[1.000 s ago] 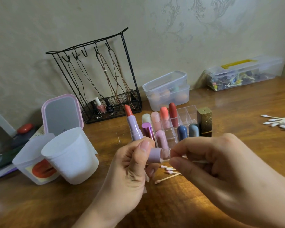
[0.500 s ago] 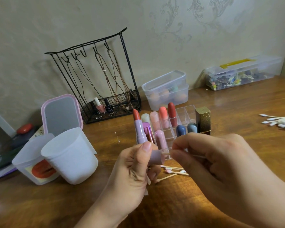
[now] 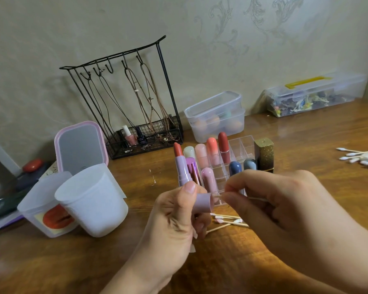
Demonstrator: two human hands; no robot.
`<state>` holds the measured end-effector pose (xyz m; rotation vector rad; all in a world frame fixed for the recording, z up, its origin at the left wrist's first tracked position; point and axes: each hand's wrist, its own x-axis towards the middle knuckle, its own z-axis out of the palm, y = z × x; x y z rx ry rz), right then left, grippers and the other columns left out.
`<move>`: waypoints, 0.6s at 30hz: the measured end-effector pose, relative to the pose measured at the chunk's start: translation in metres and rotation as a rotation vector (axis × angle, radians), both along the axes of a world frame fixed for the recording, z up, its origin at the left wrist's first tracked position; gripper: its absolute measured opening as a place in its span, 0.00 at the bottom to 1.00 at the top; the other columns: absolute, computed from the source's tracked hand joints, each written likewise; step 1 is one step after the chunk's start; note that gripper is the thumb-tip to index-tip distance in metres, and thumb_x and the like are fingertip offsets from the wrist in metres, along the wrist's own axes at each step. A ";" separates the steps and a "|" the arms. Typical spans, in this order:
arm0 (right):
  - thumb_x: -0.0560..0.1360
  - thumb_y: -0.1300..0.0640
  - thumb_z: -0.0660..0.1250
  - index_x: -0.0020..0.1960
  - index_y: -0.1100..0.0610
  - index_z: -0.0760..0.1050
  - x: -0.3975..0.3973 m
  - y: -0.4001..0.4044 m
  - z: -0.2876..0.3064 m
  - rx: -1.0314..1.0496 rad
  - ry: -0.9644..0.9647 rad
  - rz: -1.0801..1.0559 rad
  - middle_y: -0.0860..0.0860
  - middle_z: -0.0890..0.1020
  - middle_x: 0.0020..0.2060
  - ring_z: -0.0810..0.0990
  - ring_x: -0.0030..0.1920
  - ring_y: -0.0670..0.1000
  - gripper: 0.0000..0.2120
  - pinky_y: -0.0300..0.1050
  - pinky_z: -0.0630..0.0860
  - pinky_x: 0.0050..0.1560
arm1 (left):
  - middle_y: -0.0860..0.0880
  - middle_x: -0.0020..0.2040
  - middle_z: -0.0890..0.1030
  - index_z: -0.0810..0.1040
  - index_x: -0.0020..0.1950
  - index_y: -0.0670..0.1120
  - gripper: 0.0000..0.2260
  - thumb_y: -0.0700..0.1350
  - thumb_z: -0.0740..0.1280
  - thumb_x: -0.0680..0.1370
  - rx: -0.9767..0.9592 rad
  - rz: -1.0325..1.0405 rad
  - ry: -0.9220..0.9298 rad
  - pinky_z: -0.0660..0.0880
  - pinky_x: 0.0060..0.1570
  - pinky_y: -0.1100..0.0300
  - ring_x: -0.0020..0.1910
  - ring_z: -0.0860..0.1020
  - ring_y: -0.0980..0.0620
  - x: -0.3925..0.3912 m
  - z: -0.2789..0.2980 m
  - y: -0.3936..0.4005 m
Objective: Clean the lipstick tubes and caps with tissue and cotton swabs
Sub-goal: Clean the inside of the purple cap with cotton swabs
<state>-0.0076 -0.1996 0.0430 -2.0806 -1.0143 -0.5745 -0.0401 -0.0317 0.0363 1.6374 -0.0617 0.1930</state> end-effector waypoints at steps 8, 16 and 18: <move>0.77 0.46 0.61 0.44 0.47 0.77 -0.005 0.004 -0.004 -0.046 -0.051 -0.063 0.41 0.71 0.24 0.67 0.22 0.47 0.09 0.40 0.69 0.21 | 0.48 0.25 0.73 0.81 0.30 0.51 0.21 0.63 0.55 0.67 0.019 0.091 -0.001 0.65 0.23 0.69 0.25 0.71 0.58 0.000 0.002 0.001; 0.76 0.47 0.66 0.43 0.47 0.77 -0.004 0.002 -0.002 0.085 0.201 0.145 0.45 0.72 0.23 0.65 0.22 0.42 0.06 0.28 0.60 0.25 | 0.51 0.25 0.77 0.82 0.30 0.57 0.18 0.65 0.57 0.63 0.030 0.139 0.022 0.68 0.23 0.68 0.25 0.75 0.59 -0.004 0.007 -0.004; 0.76 0.44 0.64 0.43 0.45 0.75 -0.003 0.003 -0.004 0.094 0.153 0.049 0.42 0.71 0.23 0.66 0.22 0.42 0.06 0.29 0.61 0.24 | 0.51 0.25 0.75 0.82 0.29 0.58 0.18 0.65 0.57 0.62 0.045 0.167 0.034 0.69 0.24 0.65 0.24 0.73 0.59 -0.004 0.007 -0.005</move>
